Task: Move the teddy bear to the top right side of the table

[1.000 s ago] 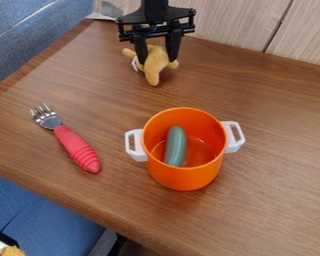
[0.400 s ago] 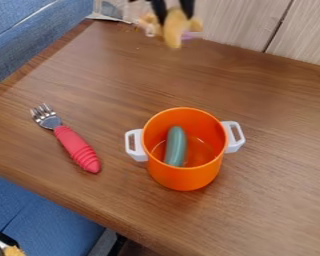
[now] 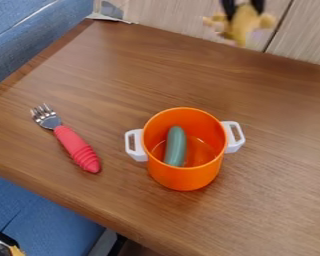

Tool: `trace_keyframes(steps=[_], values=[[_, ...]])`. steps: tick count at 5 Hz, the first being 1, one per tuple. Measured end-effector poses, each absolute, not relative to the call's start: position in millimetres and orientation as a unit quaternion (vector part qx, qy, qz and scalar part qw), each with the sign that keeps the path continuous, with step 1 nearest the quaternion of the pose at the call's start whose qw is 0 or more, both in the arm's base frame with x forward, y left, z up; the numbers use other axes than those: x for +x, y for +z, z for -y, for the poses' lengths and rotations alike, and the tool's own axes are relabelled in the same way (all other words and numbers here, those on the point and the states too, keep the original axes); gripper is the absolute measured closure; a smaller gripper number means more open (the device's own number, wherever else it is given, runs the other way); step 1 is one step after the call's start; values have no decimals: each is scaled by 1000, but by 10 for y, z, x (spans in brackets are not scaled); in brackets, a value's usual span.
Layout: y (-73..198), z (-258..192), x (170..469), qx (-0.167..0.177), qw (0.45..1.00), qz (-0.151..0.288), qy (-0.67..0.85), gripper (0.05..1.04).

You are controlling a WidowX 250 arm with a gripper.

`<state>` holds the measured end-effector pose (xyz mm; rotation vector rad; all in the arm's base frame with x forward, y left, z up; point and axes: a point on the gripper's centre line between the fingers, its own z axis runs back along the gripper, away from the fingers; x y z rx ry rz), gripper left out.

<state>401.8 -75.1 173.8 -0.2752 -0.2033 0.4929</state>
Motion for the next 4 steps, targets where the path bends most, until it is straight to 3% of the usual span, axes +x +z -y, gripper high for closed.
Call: trace_keyframes(steps=[2,4], values=[[1318,1068,4276,-136,965,73,212,698],[1159,1172,4311,-124,970,62,200,657]])
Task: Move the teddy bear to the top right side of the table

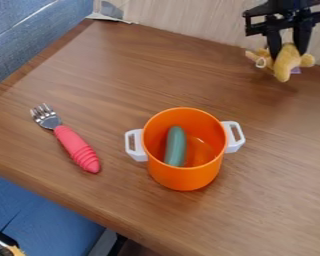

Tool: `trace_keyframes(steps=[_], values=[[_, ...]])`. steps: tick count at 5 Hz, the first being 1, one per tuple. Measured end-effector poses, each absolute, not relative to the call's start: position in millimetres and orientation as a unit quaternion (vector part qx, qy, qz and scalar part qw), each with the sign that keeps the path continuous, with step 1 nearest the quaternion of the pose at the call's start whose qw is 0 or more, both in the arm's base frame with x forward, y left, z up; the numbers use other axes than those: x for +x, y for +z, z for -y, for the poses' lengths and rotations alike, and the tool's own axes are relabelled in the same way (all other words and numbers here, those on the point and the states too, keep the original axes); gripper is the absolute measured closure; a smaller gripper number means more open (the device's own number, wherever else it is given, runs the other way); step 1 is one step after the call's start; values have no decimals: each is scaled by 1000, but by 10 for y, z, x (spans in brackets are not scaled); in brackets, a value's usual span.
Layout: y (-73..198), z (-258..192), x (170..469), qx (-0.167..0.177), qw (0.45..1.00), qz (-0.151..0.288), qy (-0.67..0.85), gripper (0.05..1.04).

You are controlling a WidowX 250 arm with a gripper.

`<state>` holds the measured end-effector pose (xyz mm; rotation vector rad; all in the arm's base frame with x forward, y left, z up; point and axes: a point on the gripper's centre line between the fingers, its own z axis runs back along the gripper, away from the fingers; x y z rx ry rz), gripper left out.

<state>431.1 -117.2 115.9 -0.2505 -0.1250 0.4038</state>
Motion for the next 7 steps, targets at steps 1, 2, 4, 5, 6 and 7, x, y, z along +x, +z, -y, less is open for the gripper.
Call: trace_keyframes(steps=[1,2,4,5,6,7], values=[[1148,1127,4317,-118,969,62,207,347],[1144,1067,4326,-113,968,62,215,98],[1165,1020,4259,-102,968,61,220,83],[1427,1005,4214,-114,965,85,222,83],[1662,897,4157,-135,959,103,228,83],[1705,799,4044,-130,959,107,229,83]])
